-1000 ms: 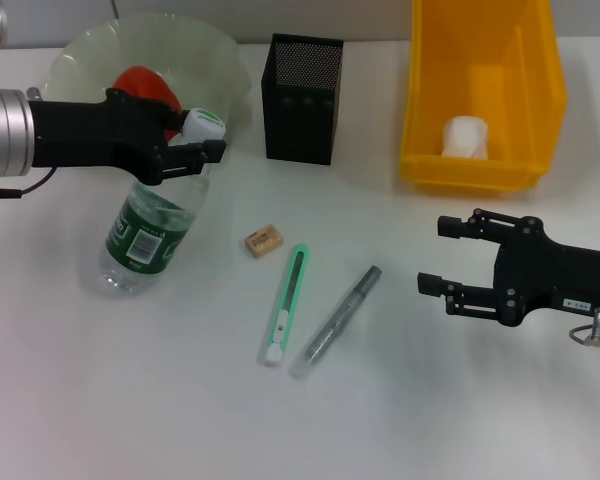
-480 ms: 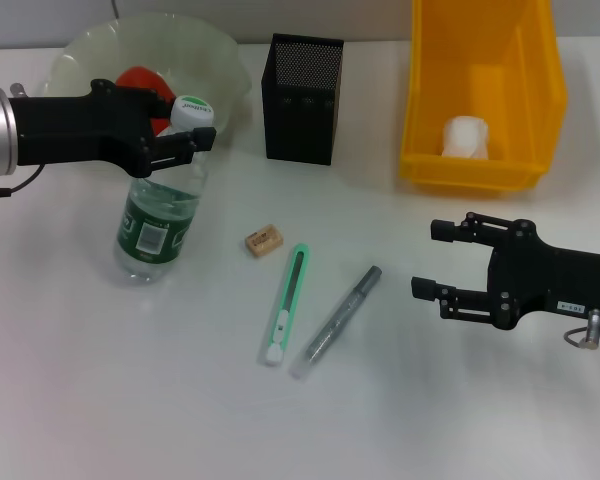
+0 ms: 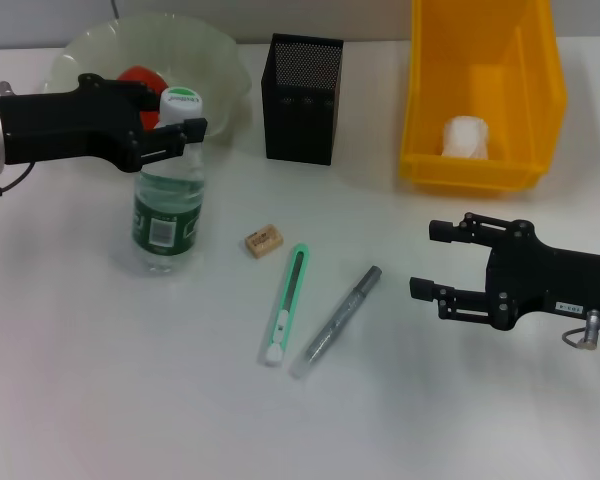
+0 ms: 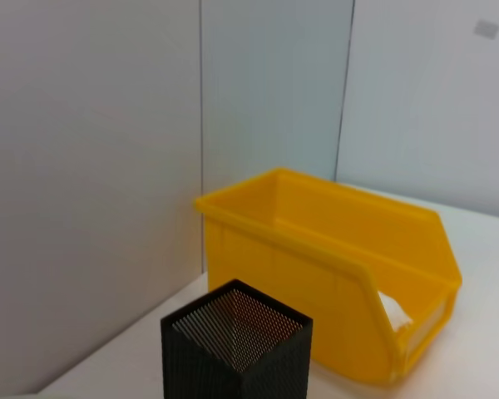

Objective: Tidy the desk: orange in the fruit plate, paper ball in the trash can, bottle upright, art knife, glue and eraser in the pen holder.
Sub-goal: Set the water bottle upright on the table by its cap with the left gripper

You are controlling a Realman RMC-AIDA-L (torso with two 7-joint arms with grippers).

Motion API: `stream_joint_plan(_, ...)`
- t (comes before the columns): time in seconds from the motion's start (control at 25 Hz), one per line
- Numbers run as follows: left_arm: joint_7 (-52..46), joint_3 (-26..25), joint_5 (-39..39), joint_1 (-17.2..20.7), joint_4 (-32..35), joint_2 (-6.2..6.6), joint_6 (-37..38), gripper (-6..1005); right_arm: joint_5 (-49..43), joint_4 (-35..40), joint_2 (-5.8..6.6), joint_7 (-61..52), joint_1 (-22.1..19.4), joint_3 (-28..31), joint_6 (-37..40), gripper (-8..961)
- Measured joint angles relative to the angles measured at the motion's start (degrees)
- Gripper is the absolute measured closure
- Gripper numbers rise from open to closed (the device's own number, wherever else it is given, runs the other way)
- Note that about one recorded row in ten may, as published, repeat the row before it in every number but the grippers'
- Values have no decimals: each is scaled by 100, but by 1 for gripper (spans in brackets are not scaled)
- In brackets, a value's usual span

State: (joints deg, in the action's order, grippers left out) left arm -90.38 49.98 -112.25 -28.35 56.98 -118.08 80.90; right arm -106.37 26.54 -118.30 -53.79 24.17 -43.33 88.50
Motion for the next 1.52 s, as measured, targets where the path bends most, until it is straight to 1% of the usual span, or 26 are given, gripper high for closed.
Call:
stream_joint_plan(0.44, 259, -161, 314, 178, -34, -7, 91, 513, 2, 0, -10, -14, 7, -44, 0, 203)
stream_joint_plan(0.64, 518, -215, 645, 326, -102, -5, 129, 510, 2, 0, -16, -60, 16, -75, 0, 203)
stream_joint_plan(0.76, 750, -263, 902, 483, -140, 3, 169, 507, 3, 0, -28, -61, 17, -80, 0, 203)
stream_joint_plan(0.92, 1150, -582, 1183, 619, -369, 7, 298, 505, 2, 0, -50, -61, 20, -127, 0, 203)
stream_joint_plan(0.96, 1150, -582, 1183, 619, -369, 7, 298, 504, 2, 0, -50, -61, 20, -127, 0, 203)
stream_joint_plan(1.0, 1351, -861, 1239, 639, -591, 16, 421, 503, 3, 0, -52, -61, 26, -141, 0, 203)
stream_joint_plan(1.16, 1646, -1292, 1245, 661, -873, 23, 552, 500, 3, -19, -60, -62, 64, -165, 0, 203)
stream_joint_plan(1.52, 2069, -1891, 1246, 776, -1175, 20, 588, 494, 2, -21, -61, -61, 90, -167, -22, 203)
